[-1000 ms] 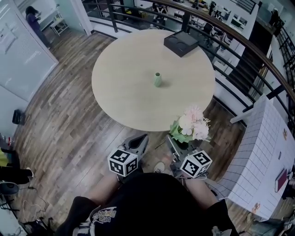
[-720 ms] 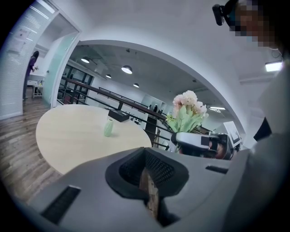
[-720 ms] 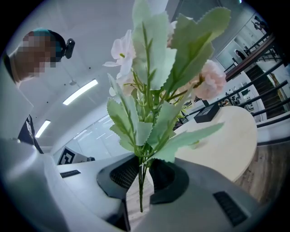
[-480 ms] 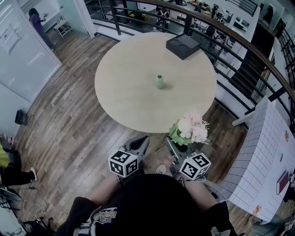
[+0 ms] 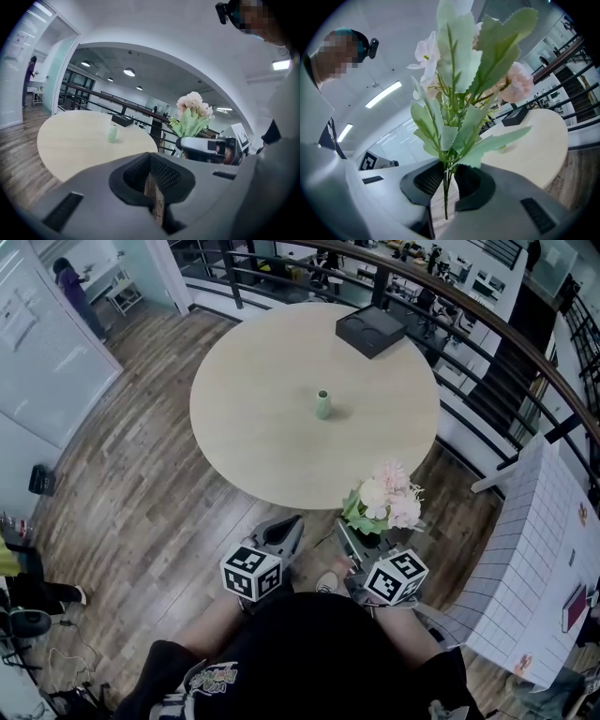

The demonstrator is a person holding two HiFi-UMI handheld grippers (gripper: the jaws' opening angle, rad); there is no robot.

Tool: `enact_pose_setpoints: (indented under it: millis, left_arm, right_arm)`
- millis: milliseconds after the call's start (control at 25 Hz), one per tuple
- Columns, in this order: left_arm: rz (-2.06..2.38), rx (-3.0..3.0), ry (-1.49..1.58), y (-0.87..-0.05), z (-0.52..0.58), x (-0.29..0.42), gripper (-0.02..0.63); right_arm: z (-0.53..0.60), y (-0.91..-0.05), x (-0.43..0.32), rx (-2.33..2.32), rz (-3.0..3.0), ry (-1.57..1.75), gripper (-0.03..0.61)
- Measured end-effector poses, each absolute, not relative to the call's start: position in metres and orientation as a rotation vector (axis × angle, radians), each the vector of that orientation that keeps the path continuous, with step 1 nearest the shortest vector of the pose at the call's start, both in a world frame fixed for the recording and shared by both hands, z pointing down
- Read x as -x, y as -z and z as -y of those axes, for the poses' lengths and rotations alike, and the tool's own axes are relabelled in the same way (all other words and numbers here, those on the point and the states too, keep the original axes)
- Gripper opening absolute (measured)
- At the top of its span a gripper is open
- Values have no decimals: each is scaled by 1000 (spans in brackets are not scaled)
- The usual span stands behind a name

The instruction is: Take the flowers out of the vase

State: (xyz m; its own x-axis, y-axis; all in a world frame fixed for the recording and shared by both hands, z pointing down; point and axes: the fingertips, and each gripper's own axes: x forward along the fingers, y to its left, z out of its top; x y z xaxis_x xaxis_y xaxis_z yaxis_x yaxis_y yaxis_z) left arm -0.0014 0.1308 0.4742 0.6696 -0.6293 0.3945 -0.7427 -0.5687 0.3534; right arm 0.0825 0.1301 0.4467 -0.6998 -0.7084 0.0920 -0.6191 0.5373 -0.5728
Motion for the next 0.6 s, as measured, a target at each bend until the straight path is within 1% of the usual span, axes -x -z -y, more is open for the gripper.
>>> enact_pose_setpoints:
  millis: [600]
  left_arm:
    - [1043,-2392,-306,-480,-130,-5,6]
  right_arm:
    - [-129,-452,-85,1147,-2623,888,78]
